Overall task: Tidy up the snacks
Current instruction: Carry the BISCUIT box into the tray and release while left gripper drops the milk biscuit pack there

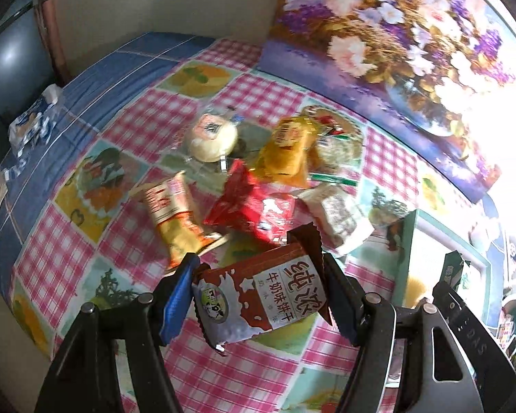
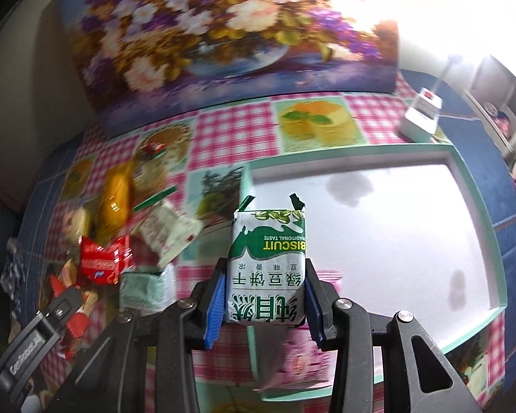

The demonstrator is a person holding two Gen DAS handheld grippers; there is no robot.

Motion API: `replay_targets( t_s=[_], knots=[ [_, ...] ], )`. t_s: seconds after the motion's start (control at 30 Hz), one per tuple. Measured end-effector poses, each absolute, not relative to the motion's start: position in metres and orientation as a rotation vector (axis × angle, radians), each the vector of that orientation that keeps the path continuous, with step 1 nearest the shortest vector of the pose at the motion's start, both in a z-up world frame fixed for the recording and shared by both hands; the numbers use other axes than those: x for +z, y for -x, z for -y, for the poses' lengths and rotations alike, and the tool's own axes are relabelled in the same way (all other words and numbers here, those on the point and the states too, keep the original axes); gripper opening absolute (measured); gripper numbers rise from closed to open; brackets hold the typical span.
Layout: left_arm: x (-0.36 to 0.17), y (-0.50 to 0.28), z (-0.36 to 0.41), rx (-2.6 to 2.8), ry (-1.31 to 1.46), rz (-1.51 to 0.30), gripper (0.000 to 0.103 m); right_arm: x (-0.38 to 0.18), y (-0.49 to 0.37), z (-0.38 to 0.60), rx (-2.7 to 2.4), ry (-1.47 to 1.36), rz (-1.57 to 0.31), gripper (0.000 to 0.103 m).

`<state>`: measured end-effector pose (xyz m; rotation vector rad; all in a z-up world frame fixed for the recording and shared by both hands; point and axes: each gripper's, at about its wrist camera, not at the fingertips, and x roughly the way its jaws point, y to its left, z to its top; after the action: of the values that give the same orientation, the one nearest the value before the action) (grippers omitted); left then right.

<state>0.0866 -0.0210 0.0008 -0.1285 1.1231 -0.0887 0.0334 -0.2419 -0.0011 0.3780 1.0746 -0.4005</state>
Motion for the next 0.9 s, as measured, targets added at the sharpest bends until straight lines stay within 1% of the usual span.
replay_targets(
  t_s=[0.27,0.57,0.7,0.9],
  knots=[
    [0.007,-0.086,0.060,-0.173,0.096,-1.138,0.071,-0.002,-0.024,0.282,-0.489,-0.449,-1.066,0.043],
    [0.017,-0.087,0.138,-0.308,0.013,-1.138,0.072,-0.013,-0.007,0.327,-0.604,-0.562,-1.075,0.043],
    [0.015,-0.083,0.174,-0.367,-0.032,-1.146,0.072,-0.017,0.003,0.347,-0.669,-0.603,-1.069,0.043],
    [-0.001,-0.077,0.223,-0.442,-0.078,-1.160,0.072,-0.015,0.025,0.378,-0.804,-0.691,-1.004,0.043]
  ],
)
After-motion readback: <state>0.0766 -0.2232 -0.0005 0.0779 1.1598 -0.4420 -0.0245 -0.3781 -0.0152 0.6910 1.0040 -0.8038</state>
